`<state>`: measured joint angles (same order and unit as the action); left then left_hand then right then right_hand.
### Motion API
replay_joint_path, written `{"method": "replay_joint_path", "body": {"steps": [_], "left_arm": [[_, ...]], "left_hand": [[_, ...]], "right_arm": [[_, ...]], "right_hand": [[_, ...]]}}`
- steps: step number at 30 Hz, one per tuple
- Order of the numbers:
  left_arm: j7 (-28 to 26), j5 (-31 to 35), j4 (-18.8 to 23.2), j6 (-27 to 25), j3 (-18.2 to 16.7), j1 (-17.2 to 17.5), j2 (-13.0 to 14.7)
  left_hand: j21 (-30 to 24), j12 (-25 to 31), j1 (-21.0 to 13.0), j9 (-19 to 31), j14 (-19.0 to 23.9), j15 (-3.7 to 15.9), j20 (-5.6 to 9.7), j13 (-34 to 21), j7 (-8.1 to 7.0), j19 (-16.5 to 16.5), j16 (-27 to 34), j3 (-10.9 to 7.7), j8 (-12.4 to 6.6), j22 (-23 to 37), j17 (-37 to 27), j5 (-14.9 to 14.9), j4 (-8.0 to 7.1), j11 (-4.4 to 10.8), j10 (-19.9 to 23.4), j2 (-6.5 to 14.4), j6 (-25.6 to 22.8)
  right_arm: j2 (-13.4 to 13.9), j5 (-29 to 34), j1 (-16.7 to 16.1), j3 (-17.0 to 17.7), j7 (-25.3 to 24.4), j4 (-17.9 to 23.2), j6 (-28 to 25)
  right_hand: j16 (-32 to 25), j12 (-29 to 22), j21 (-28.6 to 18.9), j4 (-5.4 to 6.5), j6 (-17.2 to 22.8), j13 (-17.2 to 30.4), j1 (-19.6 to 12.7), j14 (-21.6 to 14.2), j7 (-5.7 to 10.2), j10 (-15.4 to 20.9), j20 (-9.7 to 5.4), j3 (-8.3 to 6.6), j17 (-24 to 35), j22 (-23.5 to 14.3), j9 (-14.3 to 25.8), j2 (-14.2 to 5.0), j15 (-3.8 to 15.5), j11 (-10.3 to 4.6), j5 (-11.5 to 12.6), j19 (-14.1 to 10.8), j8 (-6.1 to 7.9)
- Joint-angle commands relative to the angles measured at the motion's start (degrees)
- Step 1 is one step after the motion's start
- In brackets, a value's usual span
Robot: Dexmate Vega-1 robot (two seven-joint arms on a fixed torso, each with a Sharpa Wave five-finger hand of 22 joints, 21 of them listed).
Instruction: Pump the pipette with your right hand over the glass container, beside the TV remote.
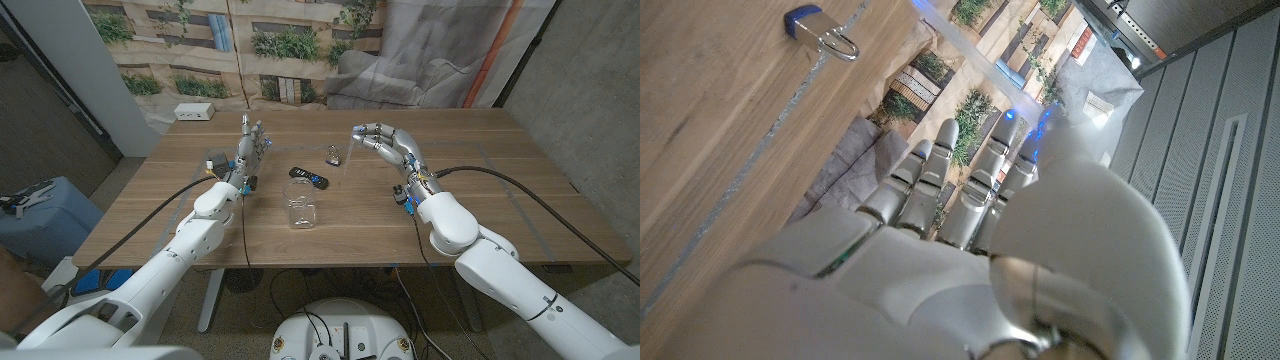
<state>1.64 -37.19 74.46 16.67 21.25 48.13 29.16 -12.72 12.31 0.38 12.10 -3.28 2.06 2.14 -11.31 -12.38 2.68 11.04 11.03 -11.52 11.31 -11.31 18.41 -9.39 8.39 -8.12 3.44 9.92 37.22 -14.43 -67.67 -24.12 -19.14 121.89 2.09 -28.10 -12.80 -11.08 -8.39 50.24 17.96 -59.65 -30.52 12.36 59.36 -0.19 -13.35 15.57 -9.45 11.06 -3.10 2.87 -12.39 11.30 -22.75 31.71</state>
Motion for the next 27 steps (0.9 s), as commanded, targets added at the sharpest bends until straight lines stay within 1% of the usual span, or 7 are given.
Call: {"method": "replay_joint_path", "body": {"steps": [1, 3, 11, 14, 20, 27], "left_arm": [[0.0, 0.0, 0.0, 0.0, 0.0, 0.0, 0.0], [0.0, 0.0, 0.0, 0.0, 0.0, 0.0, 0.0], [0.0, 0.0, 0.0, 0.0, 0.0, 0.0, 0.0], [0.0, 0.0, 0.0, 0.0, 0.0, 0.0, 0.0], [0.0, 0.0, 0.0, 0.0, 0.0, 0.0, 0.0], [0.0, 0.0, 0.0, 0.0, 0.0, 0.0, 0.0]], "left_hand": [[-0.3, 0.2, -0.2, 0.1, -0.5, 6.62, 5.04, -0.3, -0.33, 0.4, 0.3, 0.59, -0.33, 0.1, -0.1, 0.3, 0.02, 0.12, 0.0, 2.3, 0.1], [-0.3, 0.3, -0.2, 0.1, -0.5, 6.61, 5.09, -0.3, -0.33, 0.4, 0.3, 0.60, -0.33, 0.1, -0.1, 0.3, 0.02, -0.09, 0.0, 2.3, 0.1], [-0.3, 0.3, -0.2, 0.1, -0.5, 6.61, 5.06, -0.3, -0.33, 0.4, 0.3, 0.60, -0.33, 0.1, -0.1, 0.3, 0.02, 0.17, 0.0, 2.4, 0.1], [-0.3, 0.3, -0.2, 0.1, -0.5, 6.62, 5.06, -0.3, -0.33, 0.4, 0.3, 0.60, -0.33, 0.1, -0.1, 0.3, 0.02, 0.10, 0.0, 2.4, 0.1], [-0.3, 0.3, -0.2, 0.1, -0.5, 6.65, 5.04, -0.3, -0.33, 0.4, 0.3, 0.60, -0.33, 0.1, -0.1, 0.3, 0.03, 0.15, 0.0, 2.4, 0.1], [-0.3, 0.3, -0.2, 0.1, -0.5, 6.56, 5.05, -0.3, -0.33, 0.4, 0.3, 0.60, -0.33, 0.1, -0.1, 0.3, 0.03, 0.15, 0.0, 2.4, 0.1]], "right_arm": [[1.3, 3.9, -1.2, -0.7, -1.3, -0.4, -2.0], [1.4, 4.4, -1.4, -0.8, -1.5, -0.3, -2.5], [1.6, 6.1, -1.6, -1.1, -2.0, -1.1, -2.7], [1.1, 7.4, -1.8, -1.5, -2.8, -2.4, -1.3], [0.9, 8.5, -1.6, -1.8, -2.9, -4.0, -0.9], [-0.1, 9.3, -1.4, -2.3, -3.3, -6.2, 0.4]], "right_hand": [[0.0, -0.2, 0.1, -0.35, 0.3, 0.2, 0.1, 0.3, -0.41, -0.1, 0.10, -0.05, 0.2, -0.3, 0.3, -0.46, 8.36, 0.08, 0.2, 0.0, -0.26], [0.0, -0.2, 0.1, -0.38, 0.3, 0.2, 0.1, 0.3, -0.40, -0.2, 0.03, -0.09, 0.2, -0.3, 0.3, -0.52, 8.42, 0.08, 0.2, 0.1, -0.31], [0.1, -0.2, 0.1, -0.39, 0.3, 0.3, 0.2, 0.3, -0.33, -0.2, -0.01, -0.06, 0.2, -0.3, 0.3, -0.52, 8.35, 0.08, 0.3, 0.1, -0.38], [0.0, -0.2, 0.1, -0.28, 0.3, 0.3, 0.4, 0.3, -0.33, -0.2, 0.01, 0.03, 0.2, -0.3, 0.3, -0.48, 8.17, 0.09, 0.2, 0.1, -0.38], [0.1, -0.2, 0.1, -0.31, 0.4, 0.2, 0.5, 0.3, -0.35, -0.2, -0.12, 0.07, 0.1, -0.3, 0.3, -0.42, 8.21, 0.09, 0.2, 0.0, -0.40], [0.1, -0.2, 0.1, -0.39, 0.4, 0.2, 0.4, 0.2, -0.25, -0.3, -0.23, 0.07, 0.1, -0.3, 0.3, -0.38, 8.33, 0.08, 0.2, 0.0, -0.45]]}}
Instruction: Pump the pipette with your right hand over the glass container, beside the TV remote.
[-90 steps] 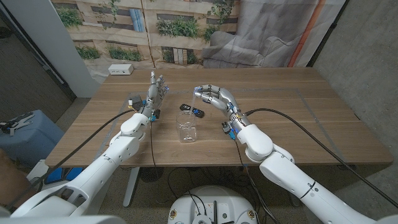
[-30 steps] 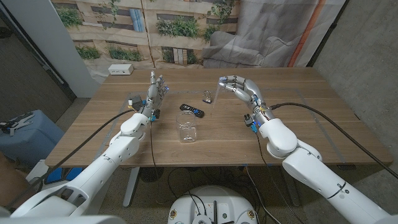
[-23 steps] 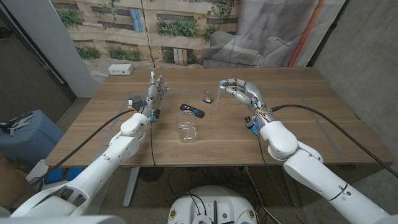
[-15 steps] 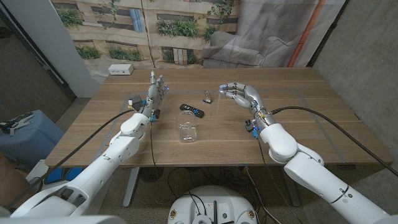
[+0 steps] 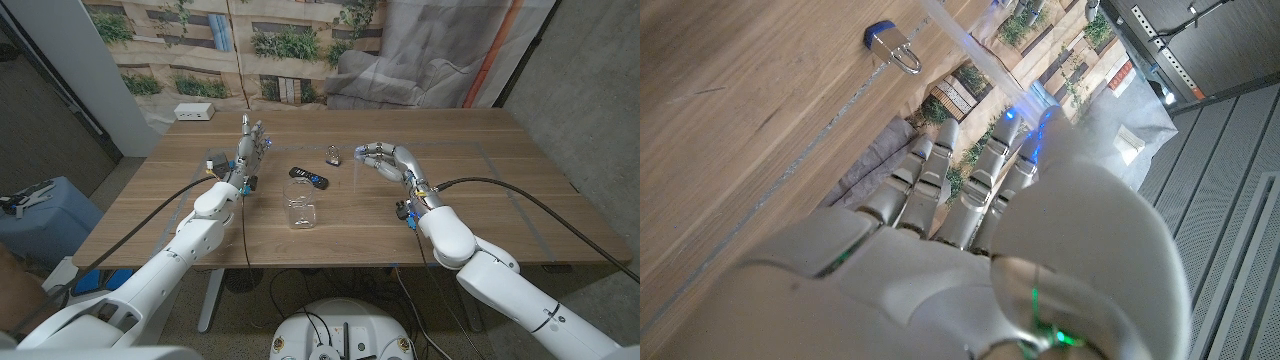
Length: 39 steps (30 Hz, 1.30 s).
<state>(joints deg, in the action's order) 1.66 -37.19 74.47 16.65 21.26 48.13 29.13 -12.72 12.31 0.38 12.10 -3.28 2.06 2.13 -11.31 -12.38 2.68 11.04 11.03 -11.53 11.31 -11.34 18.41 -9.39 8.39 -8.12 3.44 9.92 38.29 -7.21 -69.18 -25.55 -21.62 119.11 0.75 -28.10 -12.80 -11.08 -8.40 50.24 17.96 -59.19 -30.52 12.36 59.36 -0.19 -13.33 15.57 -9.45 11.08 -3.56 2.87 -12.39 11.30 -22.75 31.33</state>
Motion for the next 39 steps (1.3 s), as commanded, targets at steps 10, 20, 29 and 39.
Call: {"method": "replay_joint_path", "body": {"steps": [10, 20, 29, 39], "left_arm": [[0.0, 0.0, 0.0, 0.0, 0.0, 0.0, 0.0], [0.0, 0.0, -0.1, 0.0, 0.0, 0.0, 0.0], [0.0, 0.0, -0.1, 0.0, 0.0, 0.0, 0.0], [0.0, 0.0, -0.1, 0.0, 0.0, 0.0, 0.0]], "left_hand": [[-0.3, 0.3, -0.2, 0.1, -0.5, 6.63, 5.06, -0.3, -0.33, 0.4, 0.3, 0.60, -0.33, 0.1, -0.1, 0.3, 0.03, 0.34, 0.0, 2.4, 0.1], [-0.3, 0.3, -0.2, 0.1, -0.5, 6.59, 5.07, -0.3, -0.33, 0.3, 0.3, 0.60, -0.33, 0.1, -0.1, 0.3, 0.03, 0.20, 0.0, 2.4, 0.1], [-0.3, 0.2, -0.2, 0.1, -0.5, 6.60, 5.09, -0.3, -0.32, 0.4, 0.3, 0.61, -0.33, 0.1, -0.1, 0.3, 0.03, 0.12, 0.0, 2.4, 0.1], [-0.3, 0.3, -0.2, 0.1, -0.5, 6.62, 5.05, -0.3, -0.32, 0.4, 0.3, 0.62, -0.33, 0.1, -0.1, 0.3, 0.03, 0.14, 0.0, 2.4, 0.1]], "right_arm": [[-2.5, 2.9, 0.7, -1.6, -1.3, -5.5, 2.7], [-3.1, 3.7, 1.2, -2.1, -1.5, -6.1, 2.3], [-3.4, 3.9, 1.2, -2.3, -1.6, -6.2, 2.0], [-3.7, 4.4, 1.1, -2.6, -2.1, -6.0, 1.4]], "right_hand": [[0.0, -0.2, 0.0, -0.61, 0.4, 0.2, -0.4, 0.1, -0.07, -0.2, -0.43, -0.04, 0.1, -0.3, 0.3, 0.06, 8.52, 0.03, 0.2, -0.1, -0.19], [0.0, -0.2, 0.0, -0.65, 0.5, 0.1, -0.4, 0.0, 0.01, -0.3, -0.45, -0.06, 0.1, -0.3, 0.3, 0.06, 8.50, 0.03, 0.2, -0.1, -0.26], [-0.1, -0.4, 0.0, -0.69, 0.9, 0.3, -0.6, -0.2, 0.01, 0.1, -0.36, -0.12, 0.2, -0.3, 0.3, -0.03, 8.61, 0.05, 0.2, -0.2, -0.17], [-0.1, -1.0, -0.1, -0.82, 2.2, 0.7, -0.9, -0.7, -0.10, 1.0, -0.59, -0.35, 0.1, -0.3, 0.3, -0.24, 8.87, 0.06, 0.2, -0.5, 0.26]]}}
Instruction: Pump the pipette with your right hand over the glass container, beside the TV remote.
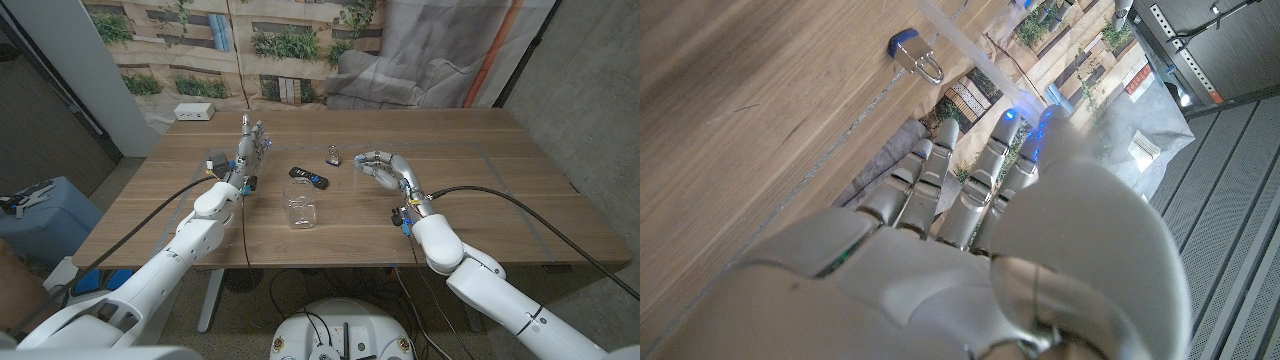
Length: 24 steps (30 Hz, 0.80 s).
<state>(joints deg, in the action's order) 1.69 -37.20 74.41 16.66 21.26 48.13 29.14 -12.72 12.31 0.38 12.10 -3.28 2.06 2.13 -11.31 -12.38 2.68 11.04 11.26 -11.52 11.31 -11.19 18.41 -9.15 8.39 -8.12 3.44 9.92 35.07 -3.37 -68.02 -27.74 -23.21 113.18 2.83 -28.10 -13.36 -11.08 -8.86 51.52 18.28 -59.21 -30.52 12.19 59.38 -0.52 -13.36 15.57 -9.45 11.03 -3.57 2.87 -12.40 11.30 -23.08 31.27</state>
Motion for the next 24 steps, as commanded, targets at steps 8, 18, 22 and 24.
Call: {"method": "replay_joint_path", "body": {"steps": [8, 18, 22, 24], "left_arm": [[0.0, 0.0, 0.0, 0.0, 0.0, 0.0, 0.0], [0.0, 0.0, 0.0, 0.0, 0.0, 0.0, 0.0], [0.0, 0.0, 0.0, 0.0, 0.0, 0.0, 0.0], [0.0, 0.0, 0.0, 0.0, 0.0, 0.0, 0.0]], "left_hand": [[-0.3, 0.2, -0.2, 0.1, -0.5, 6.59, 5.07, -0.3, -0.33, 0.3, 0.3, 0.39, -0.34, 0.1, -0.2, 0.3, -0.21, 0.15, 0.0, 2.4, 0.1], [-0.3, 0.3, -0.2, 0.1, -0.5, 6.56, 5.09, -0.3, -0.32, 0.3, 0.3, 0.40, -0.32, 0.1, -0.2, 0.3, -0.21, 0.02, 0.0, 2.4, 0.1], [-0.3, 0.3, -0.2, 0.1, -0.5, 6.60, 5.06, -0.3, -0.32, 0.4, 0.3, 0.40, -0.32, 0.1, -0.2, 0.3, -0.21, 0.11, 0.0, 2.4, 0.1], [-0.3, 0.3, -0.2, 0.1, -0.5, 6.65, 5.08, -0.3, -0.33, 0.3, 0.3, 0.40, -0.33, 0.1, -0.2, 0.3, -0.21, 0.13, 0.0, 2.4, 0.1]], "right_arm": [[-0.5, 0.8, 0.0, -0.5, -0.8, 0.2, -1.5], [-0.5, 0.5, 0.2, -0.5, -0.8, 0.1, -2.2], [-0.5, 0.4, 0.2, -0.5, -0.8, 0.1, -2.4], [-0.6, 0.4, 0.2, -0.5, -1.0, 0.1, -2.4]], "right_hand": [[-0.2, -0.5, -0.1, -0.50, 1.7, 0.4, -1.3, -1.0, -0.07, 1.3, -0.38, -0.50, 0.1, -0.3, 0.3, -0.36, 9.11, 0.08, 0.2, -0.4, 0.58], [-0.6, -1.0, -0.1, -0.59, 2.7, 0.6, -1.8, -1.9, -0.24, 2.2, -0.57, -0.76, 0.3, -0.3, 0.3, -0.66, 9.34, 0.07, 0.3, -0.6, 0.93], [-0.9, -1.1, -0.2, -0.63, 2.9, 0.7, -2.0, -2.3, -0.30, 2.4, -0.82, -0.82, 0.3, -0.3, 0.3, -0.72, 9.39, 0.07, 0.3, -0.8, 0.99], [-1.0, -1.1, -0.2, -0.71, 3.1, 0.7, -2.2, -2.5, -0.28, 2.6, -0.89, -0.90, 0.4, -0.3, 0.3, -0.78, 9.54, 0.07, 0.3, -0.9, 1.07]]}}
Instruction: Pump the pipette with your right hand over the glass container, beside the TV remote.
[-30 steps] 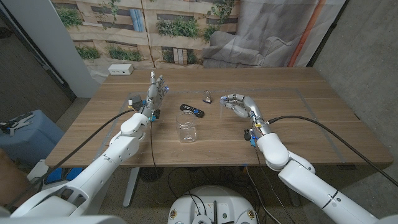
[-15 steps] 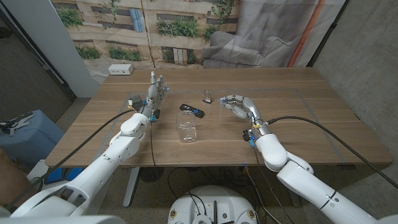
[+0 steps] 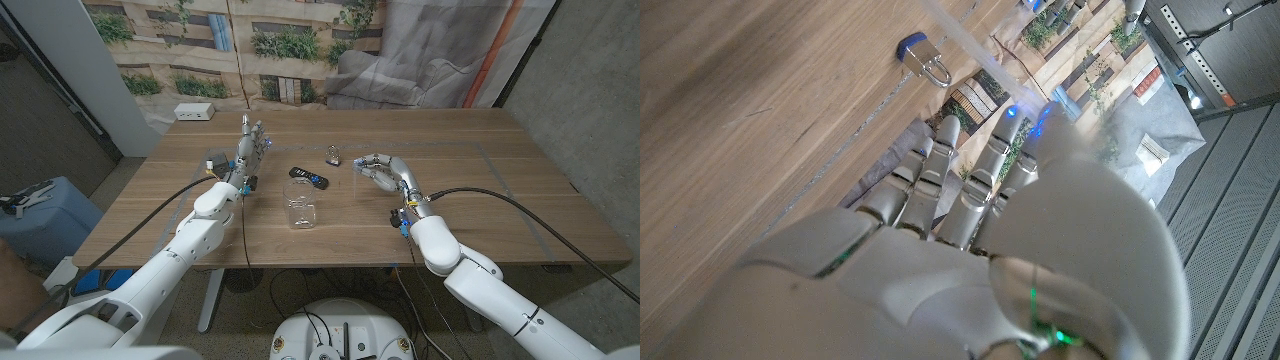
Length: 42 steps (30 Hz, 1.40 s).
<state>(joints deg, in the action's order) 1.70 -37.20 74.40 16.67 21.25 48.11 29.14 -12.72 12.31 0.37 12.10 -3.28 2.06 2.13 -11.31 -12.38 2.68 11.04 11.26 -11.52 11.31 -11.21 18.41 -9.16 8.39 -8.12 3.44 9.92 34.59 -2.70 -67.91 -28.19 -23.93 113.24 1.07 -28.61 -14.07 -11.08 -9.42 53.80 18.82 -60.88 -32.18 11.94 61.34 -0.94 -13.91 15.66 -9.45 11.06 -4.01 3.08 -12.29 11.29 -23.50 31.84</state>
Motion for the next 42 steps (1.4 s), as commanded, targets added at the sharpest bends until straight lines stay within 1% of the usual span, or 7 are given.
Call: {"method": "replay_joint_path", "body": {"steps": [1, 8, 9, 19, 28, 42], "left_arm": [[0.0, 0.0, 0.0, 0.0, 0.0, 0.0, 0.0], [0.0, 0.0, 0.0, 0.0, 0.0, 0.0, 0.0], [0.0, 0.0, 0.0, 0.0, 0.0, 0.0, 0.0], [0.0, 0.0, 0.0, 0.0, 0.0, 0.0, 0.0], [0.0, 0.0, 0.0, 0.0, 0.0, 0.0, 0.0], [0.0, 0.0, 0.0, 0.0, 0.0, 0.0, 0.0]], "left_hand": [[-0.3, 0.3, -0.2, 0.1, -0.5, 6.61, 5.07, -0.3, -0.33, 0.4, 0.3, 0.41, -0.33, 0.1, -0.2, 0.3, -0.21, 0.16, 0.0, 2.4, 0.1], [-0.3, 0.2, -0.2, 0.1, -0.4, 6.64, 5.06, -0.3, -0.33, 0.4, 0.3, 0.41, -0.33, 0.1, -0.2, 0.3, -0.22, 0.16, 0.0, 2.4, 0.1], [-0.3, 0.3, -0.2, 0.1, -0.4, 6.61, 5.08, -0.3, -0.33, 0.4, 0.3, 0.41, -0.33, 0.1, -0.2, 0.4, -0.22, 0.33, 0.0, 2.4, 0.1], [-0.3, 0.3, -0.2, 0.1, -0.4, 6.62, 5.10, -0.3, -0.33, 0.4, 0.4, 0.42, -0.33, 0.1, -0.2, 0.4, -0.21, -0.02, 0.1, 2.4, 0.1], [-0.3, 0.2, -0.2, 0.1, -0.4, 6.61, 5.06, -0.3, -0.33, 0.3, 0.3, 0.42, -0.34, 0.1, -0.2, 0.4, -0.21, 0.14, 0.0, 2.4, 0.1], [-0.3, 0.3, -0.2, 0.1, -0.5, 6.61, 5.06, -0.3, -0.33, 0.4, 0.3, 0.43, -0.33, 0.1, -0.2, 0.4, -0.21, 0.16, 0.0, 2.4, 0.1]], "right_arm": [[-0.1, -0.2, 0.1, -0.1, -0.3, 0.0, -0.6], [-0.3, -0.5, 0.1, -0.2, -0.4, -0.2, -0.5], [-0.4, -0.5, 0.1, -0.2, -0.5, -0.2, -0.4], [-0.5, 0.2, -0.2, -0.3, -1.2, -0.7, 0.6], [-0.8, 0.7, -0.2, -0.4, -1.6, -1.4, 1.7], [-1.5, 0.4, -0.5, -0.3, -1.9, -1.5, 1.6]], "right_hand": [[-0.4, -0.5, -0.2, -0.18, 0.9, 0.2, -0.7, -0.9, 0.04, 0.8, -0.58, -0.43, 0.2, -0.3, 0.2, -0.34, 9.29, -0.04, 0.3, -0.5, 0.51], [-0.5, -0.8, -0.2, -0.50, 1.4, 0.4, -1.6, -1.3, 0.09, 1.5, -0.88, -0.70, 0.3, -0.2, 0.2, -0.28, 9.53, -0.06, 0.4, -0.7, 0.63], [-0.5, -0.9, -0.2, -0.51, 1.4, 0.4, -1.7, -1.4, 0.12, 1.6, -0.91, -0.73, 0.3, -0.2, 0.2, -0.29, 9.53, -0.06, 0.4, -0.7, 0.64], [-0.7, -1.2, -0.2, -0.62, 2.8, 0.6, -2.8, -1.9, 0.04, 2.4, -1.13, -1.02, 0.4, -0.2, 0.1, -0.35, 9.67, -0.10, 0.4, -1.1, 1.01], [-1.3, -1.5, -0.2, -0.58, 3.4, 0.8, -3.7, -2.9, 0.01, 3.3, -1.25, -1.23, 0.8, -0.2, 0.0, -0.53, 9.64, -0.16, 0.4, -1.3, 1.07], [-1.8, -1.9, -0.2, -0.69, 5.2, 0.8, -5.3, -3.9, -0.26, 4.9, -1.53, -1.53, 1.0, -0.2, -0.2, -0.43, 9.84, -0.16, 0.3, -1.8, 1.41]]}}
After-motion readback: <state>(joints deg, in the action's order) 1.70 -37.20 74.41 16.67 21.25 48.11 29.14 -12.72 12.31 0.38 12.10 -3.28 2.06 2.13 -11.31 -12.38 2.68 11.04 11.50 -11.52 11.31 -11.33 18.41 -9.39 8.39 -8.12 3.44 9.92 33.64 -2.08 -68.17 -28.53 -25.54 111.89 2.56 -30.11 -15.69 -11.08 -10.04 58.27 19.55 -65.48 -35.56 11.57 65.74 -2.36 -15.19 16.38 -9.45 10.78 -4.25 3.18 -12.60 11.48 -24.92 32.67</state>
